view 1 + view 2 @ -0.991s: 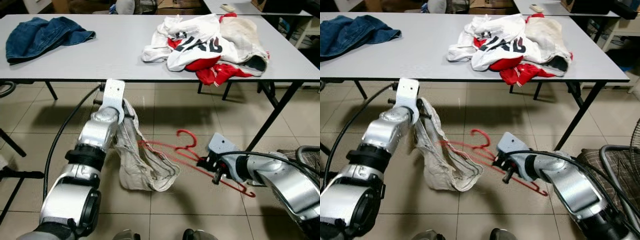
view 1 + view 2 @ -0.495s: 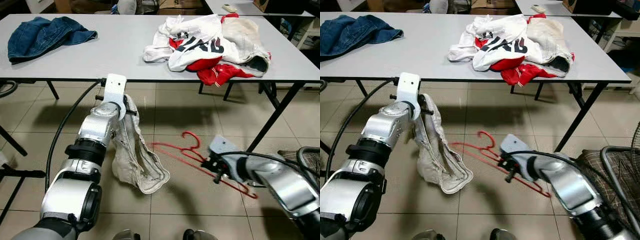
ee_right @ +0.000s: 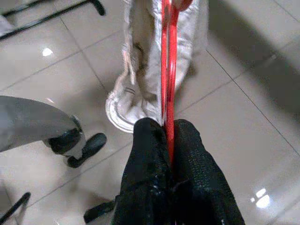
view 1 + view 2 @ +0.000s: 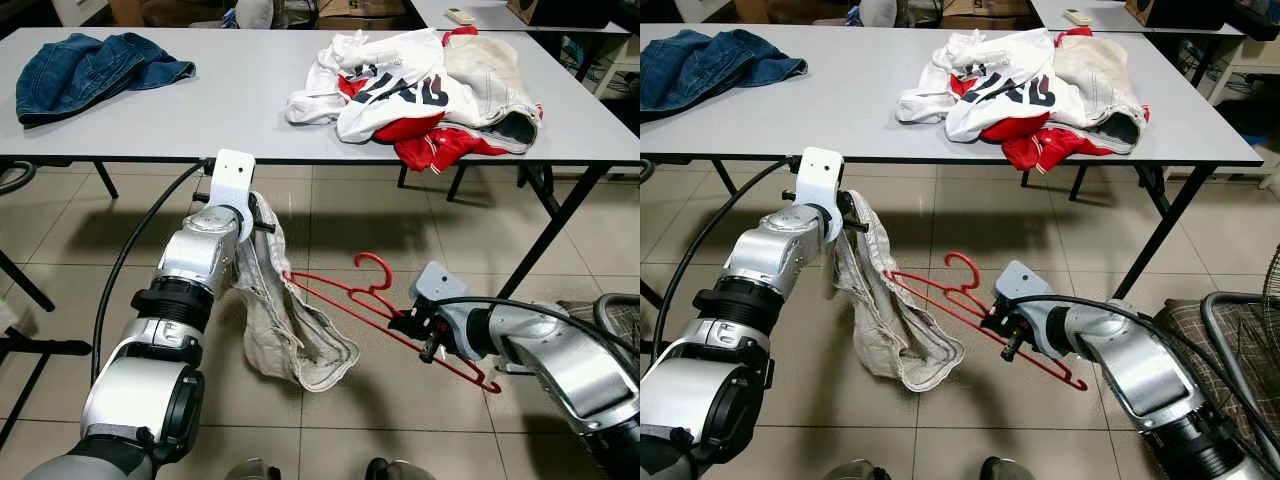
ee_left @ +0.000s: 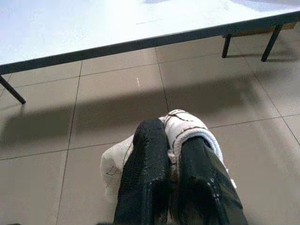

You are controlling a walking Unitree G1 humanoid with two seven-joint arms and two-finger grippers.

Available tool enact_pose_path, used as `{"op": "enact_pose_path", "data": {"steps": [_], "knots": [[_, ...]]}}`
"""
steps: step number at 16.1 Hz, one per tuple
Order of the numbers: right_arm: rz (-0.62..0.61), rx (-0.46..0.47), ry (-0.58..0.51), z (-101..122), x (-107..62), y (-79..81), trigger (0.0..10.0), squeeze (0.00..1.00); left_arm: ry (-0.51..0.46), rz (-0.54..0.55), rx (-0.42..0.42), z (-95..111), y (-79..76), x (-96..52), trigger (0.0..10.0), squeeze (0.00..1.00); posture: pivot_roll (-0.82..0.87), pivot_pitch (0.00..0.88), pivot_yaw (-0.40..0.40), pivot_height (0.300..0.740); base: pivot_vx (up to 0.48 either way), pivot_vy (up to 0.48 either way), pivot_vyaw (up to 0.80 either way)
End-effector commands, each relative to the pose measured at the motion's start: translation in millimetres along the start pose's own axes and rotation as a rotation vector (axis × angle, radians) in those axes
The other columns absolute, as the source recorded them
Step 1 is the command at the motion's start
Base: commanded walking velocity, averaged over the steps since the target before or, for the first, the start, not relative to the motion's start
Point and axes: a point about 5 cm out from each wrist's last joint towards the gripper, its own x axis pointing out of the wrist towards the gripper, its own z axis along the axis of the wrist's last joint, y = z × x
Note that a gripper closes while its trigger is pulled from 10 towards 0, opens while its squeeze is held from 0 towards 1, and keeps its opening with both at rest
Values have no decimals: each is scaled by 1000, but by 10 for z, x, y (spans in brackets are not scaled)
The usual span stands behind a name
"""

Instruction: Hang hanger

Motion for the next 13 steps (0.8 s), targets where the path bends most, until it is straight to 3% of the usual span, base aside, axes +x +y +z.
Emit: {"op": "enact_pose_path", "data": {"steps": [1,3,6,11,13], "knots": [[15,-22,-40,78,-74,6,10000,0,-66,11,29,216,22,-19,10000,0,-114,70,39,740,0,0,0],[42,-73,-40,132,-158,17,10000,0,-68,38,27,224,66,-15,10000,0,-114,66,39,740,0,0,0],[23,-56,-39,136,-158,6,10000,0,-77,23,24,254,54,-30,10000,0,-109,65,33,740,0,0,0],[-125,-3,-41,133,140,-148,10000,0,-98,-192,44,384,-149,-167,10000,0,-96,60,37,740,0,0,0],[-164,-17,-29,136,158,-186,10000,0,-105,-239,68,432,-170,-221,10000,0,-96,60,37,740,0,0,0]]}}
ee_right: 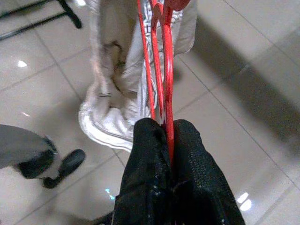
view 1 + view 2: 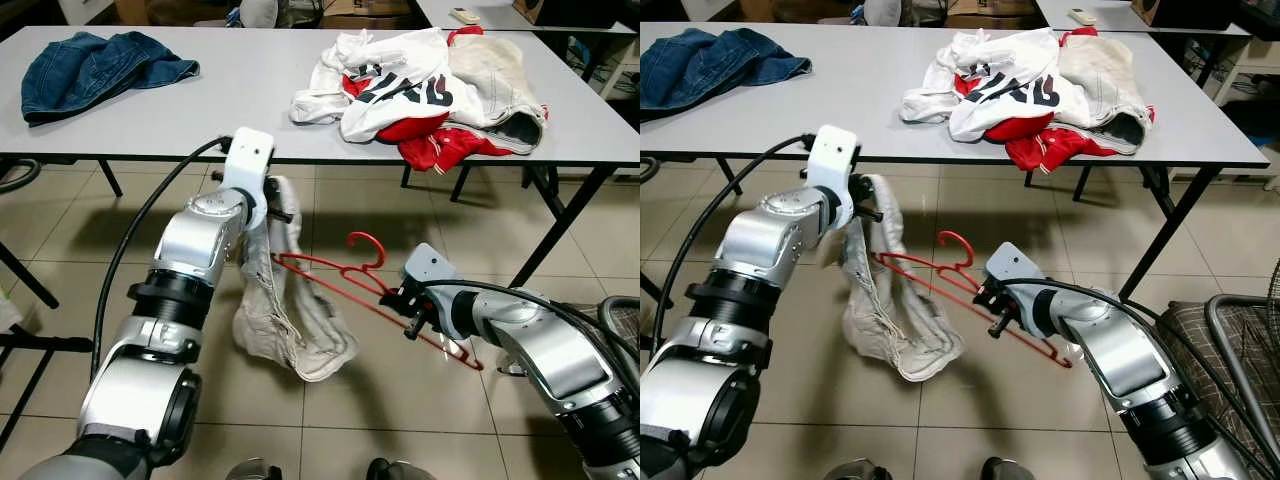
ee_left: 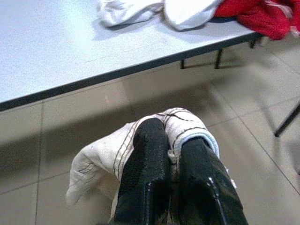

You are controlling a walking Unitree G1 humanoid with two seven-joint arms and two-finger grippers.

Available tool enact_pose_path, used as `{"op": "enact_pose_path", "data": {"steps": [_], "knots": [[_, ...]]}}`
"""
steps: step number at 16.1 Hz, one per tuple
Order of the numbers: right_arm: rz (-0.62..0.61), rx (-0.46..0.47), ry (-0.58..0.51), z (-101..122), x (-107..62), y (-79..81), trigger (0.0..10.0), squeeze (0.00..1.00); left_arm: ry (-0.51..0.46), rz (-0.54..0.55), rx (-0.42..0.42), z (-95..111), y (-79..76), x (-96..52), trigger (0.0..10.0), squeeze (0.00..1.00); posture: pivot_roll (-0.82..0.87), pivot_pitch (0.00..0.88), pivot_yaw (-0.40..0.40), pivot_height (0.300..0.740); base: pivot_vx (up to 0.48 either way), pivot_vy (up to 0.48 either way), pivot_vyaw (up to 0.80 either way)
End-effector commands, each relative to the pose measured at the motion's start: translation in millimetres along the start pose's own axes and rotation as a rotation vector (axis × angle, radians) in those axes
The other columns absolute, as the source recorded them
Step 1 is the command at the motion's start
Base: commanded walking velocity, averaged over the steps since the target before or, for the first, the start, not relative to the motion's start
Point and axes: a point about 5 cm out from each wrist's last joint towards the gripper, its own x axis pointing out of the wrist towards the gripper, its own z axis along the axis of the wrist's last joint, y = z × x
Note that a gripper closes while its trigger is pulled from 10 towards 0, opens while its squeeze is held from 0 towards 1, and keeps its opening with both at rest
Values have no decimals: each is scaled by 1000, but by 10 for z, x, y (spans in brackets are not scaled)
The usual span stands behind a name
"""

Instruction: Hang hanger

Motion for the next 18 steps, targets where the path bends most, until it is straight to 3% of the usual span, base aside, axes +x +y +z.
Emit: {"op": "enact_pose_path", "data": {"steps": [1,3,6,8,10,11,12,14,15,18], "knots": [[-20,-14,-14,53,7,-29,10000,0,-41,-26,10,123,-12,-49,10000,0,-96,54,37,740,0,0,0],[-22,-9,-13,29,64,-3,10000,0,-61,-85,18,214,-40,-110,10000,0,-97,50,35,740,0,0,0],[1,-2,40,-91,118,46,10000,0,-111,-78,-21,362,20,-162,10000,0,-98,47,34,740,0,0,0],[-55,19,92,-249,149,0,10000,0,-166,-101,-92,534,65,-228,10000,0,-97,43,34,740,0,0,0],[-132,7,-38,-125,134,-82,10000,0,-169,-109,-53,563,60,-257,10000,0,-95,42,29,740,0,0,0],[-109,5,-219,90,79,-75,10000,0,-159,-103,-46,530,56,-248,10000,0,-95,42,29,740,0,0,0],[-68,-4,-308,194,40,-41,10000,0,-148,-103,-47,503,45,-239,10000,0,-95,42,29,740,0,0,0],[-38,-49,-370,273,28,4,10000,0,-134,-110,-27,457,-1,-232,10000,0,-96,43,31,740,0,0,0],[-59,-20,-462,391,7,5,10000,0,-139,-114,3,444,-27,-260,10000,0,-90,48,30,740,0,0,0],[-189,-29,-482,425,21,-87,10000,0,-160,-102,66,440,18,-380,10000,0,-79,66,39,740,0,0,0]]}}
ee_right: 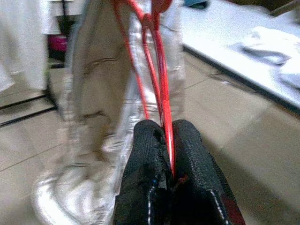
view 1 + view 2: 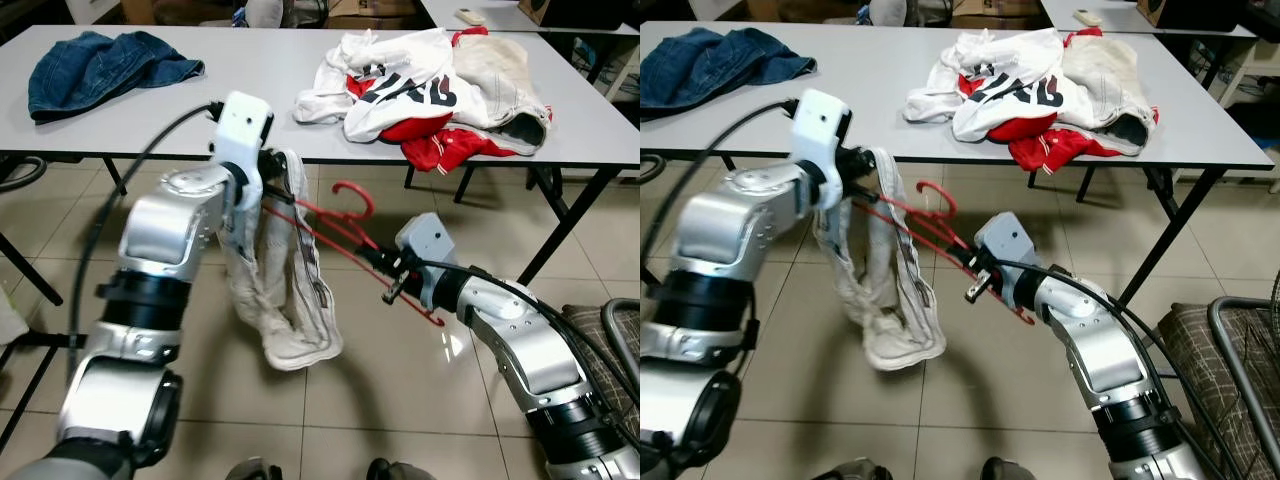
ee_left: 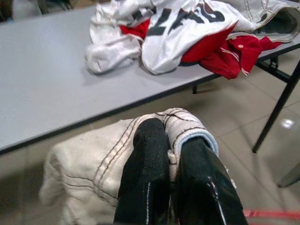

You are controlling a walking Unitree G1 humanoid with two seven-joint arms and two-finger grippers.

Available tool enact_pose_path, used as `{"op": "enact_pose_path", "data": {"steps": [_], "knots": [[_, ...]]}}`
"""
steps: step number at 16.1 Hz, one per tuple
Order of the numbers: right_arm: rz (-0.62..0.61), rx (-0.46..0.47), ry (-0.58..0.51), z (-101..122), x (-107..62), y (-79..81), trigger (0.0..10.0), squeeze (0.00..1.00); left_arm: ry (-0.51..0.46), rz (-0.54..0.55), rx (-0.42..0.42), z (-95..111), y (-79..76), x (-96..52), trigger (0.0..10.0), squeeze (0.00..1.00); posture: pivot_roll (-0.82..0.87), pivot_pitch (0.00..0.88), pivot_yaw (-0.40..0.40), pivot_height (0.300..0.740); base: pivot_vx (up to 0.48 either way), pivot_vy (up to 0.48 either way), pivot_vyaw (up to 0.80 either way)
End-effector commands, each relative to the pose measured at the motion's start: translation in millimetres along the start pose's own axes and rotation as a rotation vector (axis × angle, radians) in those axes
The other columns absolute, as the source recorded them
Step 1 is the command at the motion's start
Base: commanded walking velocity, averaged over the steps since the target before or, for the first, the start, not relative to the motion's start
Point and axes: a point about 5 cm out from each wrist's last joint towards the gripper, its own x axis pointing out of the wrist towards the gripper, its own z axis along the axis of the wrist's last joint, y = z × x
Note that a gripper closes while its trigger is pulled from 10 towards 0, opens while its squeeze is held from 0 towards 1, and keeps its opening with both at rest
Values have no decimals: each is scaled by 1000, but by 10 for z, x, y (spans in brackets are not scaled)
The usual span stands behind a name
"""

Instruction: Hang hanger

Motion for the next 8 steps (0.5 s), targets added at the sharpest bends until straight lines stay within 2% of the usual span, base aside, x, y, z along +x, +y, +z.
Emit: {"op": "enact_pose_path", "data": {"steps": [1,3,4,6,8], "knots": [[-97,-44,-25,68,-5,-130,10000,0,-27,7,41,77,13,-63,10000,0,-79,66,39,740,0,0,0],[-203,-63,-47,114,-2,-233,10000,0,-31,108,72,105,168,-134,10000,0,-69,67,35,740,0,0,0],[-212,-60,-61,151,-8,-239,10000,0,-28,153,89,109,235,-158,10000,0,-64,67,32,740,0,0,0],[-201,-87,-30,158,-25,-222,10000,0,-49,187,82,128,296,-173,10000,0,-64,69,28,740,0,0,0],[-232,-60,18,143,-29,-227,10000,0,-54,190,77,130,283,-181,10000,0,-66,74,24,740,0,0,0]]}}
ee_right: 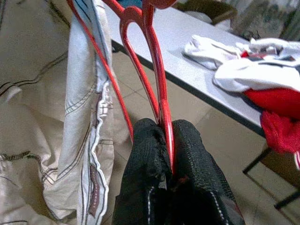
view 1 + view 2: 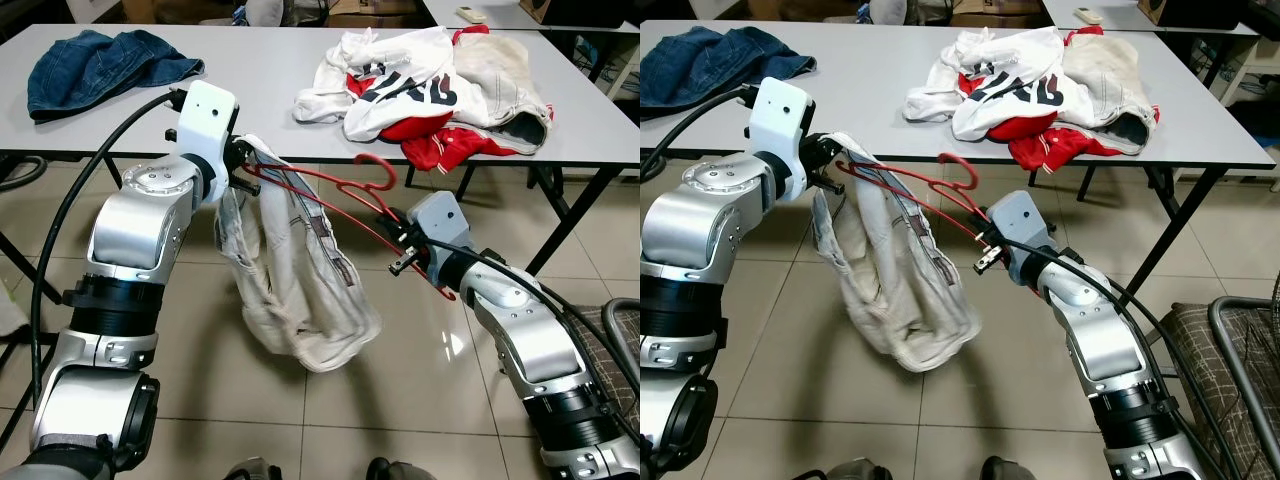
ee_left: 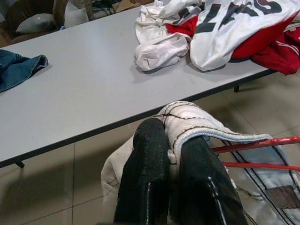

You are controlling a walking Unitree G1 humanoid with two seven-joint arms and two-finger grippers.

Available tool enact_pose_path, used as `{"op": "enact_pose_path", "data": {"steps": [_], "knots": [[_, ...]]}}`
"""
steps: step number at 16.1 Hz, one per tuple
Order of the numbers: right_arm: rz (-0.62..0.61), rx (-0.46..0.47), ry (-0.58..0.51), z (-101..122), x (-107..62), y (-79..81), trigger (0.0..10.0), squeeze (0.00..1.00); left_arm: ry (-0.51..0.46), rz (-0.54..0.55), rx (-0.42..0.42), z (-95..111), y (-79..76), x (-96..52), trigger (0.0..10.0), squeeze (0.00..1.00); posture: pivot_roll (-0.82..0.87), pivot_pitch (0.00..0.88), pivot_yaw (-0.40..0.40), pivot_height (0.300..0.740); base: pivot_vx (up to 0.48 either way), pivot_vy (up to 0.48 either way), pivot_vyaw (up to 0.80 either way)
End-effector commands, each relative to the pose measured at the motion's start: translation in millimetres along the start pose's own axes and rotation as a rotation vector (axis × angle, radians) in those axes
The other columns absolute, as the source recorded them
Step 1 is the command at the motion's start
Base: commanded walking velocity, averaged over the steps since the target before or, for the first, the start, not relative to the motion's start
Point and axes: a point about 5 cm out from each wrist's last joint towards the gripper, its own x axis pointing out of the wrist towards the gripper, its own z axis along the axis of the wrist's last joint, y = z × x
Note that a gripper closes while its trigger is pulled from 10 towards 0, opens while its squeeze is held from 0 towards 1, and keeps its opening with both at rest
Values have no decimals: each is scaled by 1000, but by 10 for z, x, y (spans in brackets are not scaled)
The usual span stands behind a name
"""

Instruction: Hang hanger

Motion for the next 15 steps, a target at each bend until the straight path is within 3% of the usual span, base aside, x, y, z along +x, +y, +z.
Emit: {"op": "enact_pose_path", "data": {"steps": [1,3,4,6,10,15], "knots": [[-5,-3,43,14,-23,13,10000,0,-65,34,-1,130,50,-48,10000,0,-67,78,28,740,0,0,0],[27,-7,55,14,-28,63,10000,0,-66,39,-6,134,55,-46,10000,0,-67,78,28,740,0,0,0],[115,9,104,-13,-46,225,10000,0,-68,22,-9,151,25,-26,10000,0,-65,82,30,740,0,0,0],[160,43,127,-21,-46,319,10000,0,-64,-13,-14,165,-32,-18,10000,0,-63,88,34,740,0,0,0],[207,74,220,-66,-40,403,10000,0,-63,-26,-12,192,-49,-16,10000,0,-62,91,31,740,0,0,0],[140,199,40,267,79,385,10000,0,-38,-54,15,99,-98,-73,10000,0,-58,95,31,740,0,0,0]]}}
